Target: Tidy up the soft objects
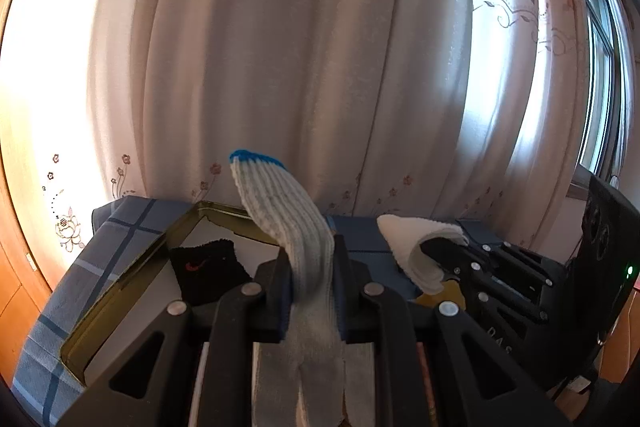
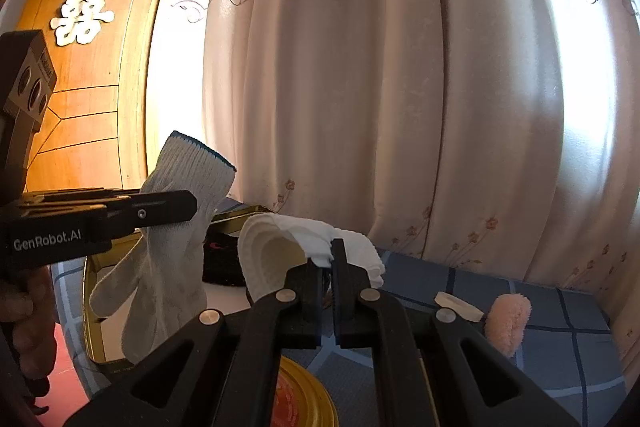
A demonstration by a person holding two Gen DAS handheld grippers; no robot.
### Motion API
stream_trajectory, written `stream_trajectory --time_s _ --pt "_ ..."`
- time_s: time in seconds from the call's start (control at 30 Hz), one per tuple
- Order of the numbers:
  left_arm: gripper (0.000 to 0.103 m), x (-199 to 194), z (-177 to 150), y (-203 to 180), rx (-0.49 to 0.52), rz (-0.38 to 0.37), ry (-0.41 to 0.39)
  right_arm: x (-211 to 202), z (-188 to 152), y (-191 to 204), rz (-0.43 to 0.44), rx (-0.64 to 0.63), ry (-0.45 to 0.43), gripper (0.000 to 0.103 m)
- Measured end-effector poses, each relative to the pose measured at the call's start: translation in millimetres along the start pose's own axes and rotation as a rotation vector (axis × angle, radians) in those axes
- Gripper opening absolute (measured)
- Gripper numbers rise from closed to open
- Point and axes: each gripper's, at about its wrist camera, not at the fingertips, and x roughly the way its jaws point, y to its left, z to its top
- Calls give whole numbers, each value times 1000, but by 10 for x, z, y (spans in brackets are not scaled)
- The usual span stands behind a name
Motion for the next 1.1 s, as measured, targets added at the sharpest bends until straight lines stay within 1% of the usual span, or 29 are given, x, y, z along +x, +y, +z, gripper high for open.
stream_trajectory --time_s 0.13,0.33,0.47,0.6,0.83,0.93,1.1 --pt "15 19 50 33 -8 -8 11 42 69 22 7 -6 15 4" --pt "15 2 135 74 -4 -2 4 79 161 87 21 -21 22 4" --pt "15 0 230 116 6 18 -6 140 246 114 43 -10 37 4" --pt "15 15 335 206 10 38 0 234 335 178 53 -23 61 4" --pt "15 104 481 490 -3 79 38 408 487 312 89 -25 97 4" --pt "15 188 535 663 -17 99 75 487 535 392 105 -33 116 4" --pt "15 361 554 865 -26 125 143 662 558 598 121 -74 172 4"
